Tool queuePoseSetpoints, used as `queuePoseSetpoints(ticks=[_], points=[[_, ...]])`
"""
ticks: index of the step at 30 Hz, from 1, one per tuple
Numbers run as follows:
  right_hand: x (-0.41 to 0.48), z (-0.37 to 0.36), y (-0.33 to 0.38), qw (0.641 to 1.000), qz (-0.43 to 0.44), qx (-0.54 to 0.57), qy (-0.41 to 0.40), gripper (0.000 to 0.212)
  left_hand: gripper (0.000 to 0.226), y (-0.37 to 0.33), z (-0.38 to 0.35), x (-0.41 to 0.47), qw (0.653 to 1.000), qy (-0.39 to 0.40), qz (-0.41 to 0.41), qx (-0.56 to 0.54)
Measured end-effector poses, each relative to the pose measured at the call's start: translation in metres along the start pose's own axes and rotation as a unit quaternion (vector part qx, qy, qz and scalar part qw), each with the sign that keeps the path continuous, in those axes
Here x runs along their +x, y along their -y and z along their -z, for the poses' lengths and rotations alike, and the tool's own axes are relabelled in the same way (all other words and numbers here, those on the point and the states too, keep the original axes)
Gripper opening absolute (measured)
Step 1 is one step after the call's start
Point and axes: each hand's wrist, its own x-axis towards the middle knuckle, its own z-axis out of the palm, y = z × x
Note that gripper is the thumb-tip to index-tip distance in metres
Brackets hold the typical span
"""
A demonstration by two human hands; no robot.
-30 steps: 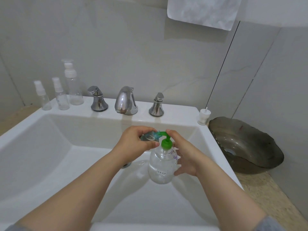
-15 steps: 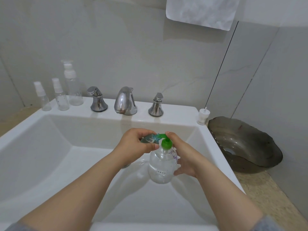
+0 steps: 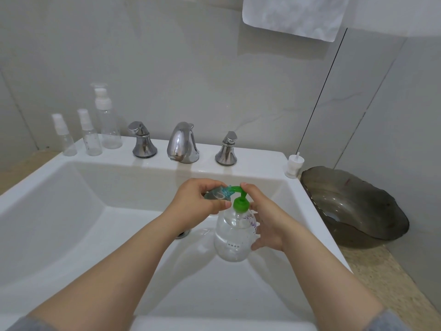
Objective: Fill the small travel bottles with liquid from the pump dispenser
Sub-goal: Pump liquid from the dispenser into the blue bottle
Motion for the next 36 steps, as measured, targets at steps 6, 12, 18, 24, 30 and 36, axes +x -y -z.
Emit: queuePoseSetpoints(ticks=[6, 12, 18, 24, 30, 36], points=[[0.0007, 0.0029, -0.0011, 1.0, 0.004, -0.001, 0.005, 0.041, 0.03, 0.0006, -0.0018, -0.0016, 1.0, -0.001, 0.01, 0.01], [0.0047, 0.0031, -0.0034, 1.0, 0.019, -0.006, 0.006, 0.048, 0.028, 0.0015, -0.0021, -0.0027, 0.999, 0.01, 0.025, 0.018], [0.0082, 0.0023, -0.0079, 1.0, 0.017, -0.012, 0.006, 0.055, 0.027, 0.0009, -0.0021, -0.0023, 1.0, 0.013, 0.018, 0.017], [0.0073, -0.0005, -0.0054, 1.0, 0.009, -0.013, 0.006, 0.06, 0.03, -0.0023, 0.0007, -0.0013, 1.0, 0.008, -0.001, 0.011], [0.0047, -0.0001, -0.0024, 1.0, 0.0, -0.002, 0.001, 0.058, 0.031, -0.0031, -0.0001, -0.002, 1.0, 0.001, -0.001, 0.013], [0.0027, 0.0016, -0.0018, 1.0, 0.002, -0.003, 0.001, 0.05, 0.032, -0.0028, -0.0018, -0.0034, 1.0, 0.004, 0.002, -0.004]])
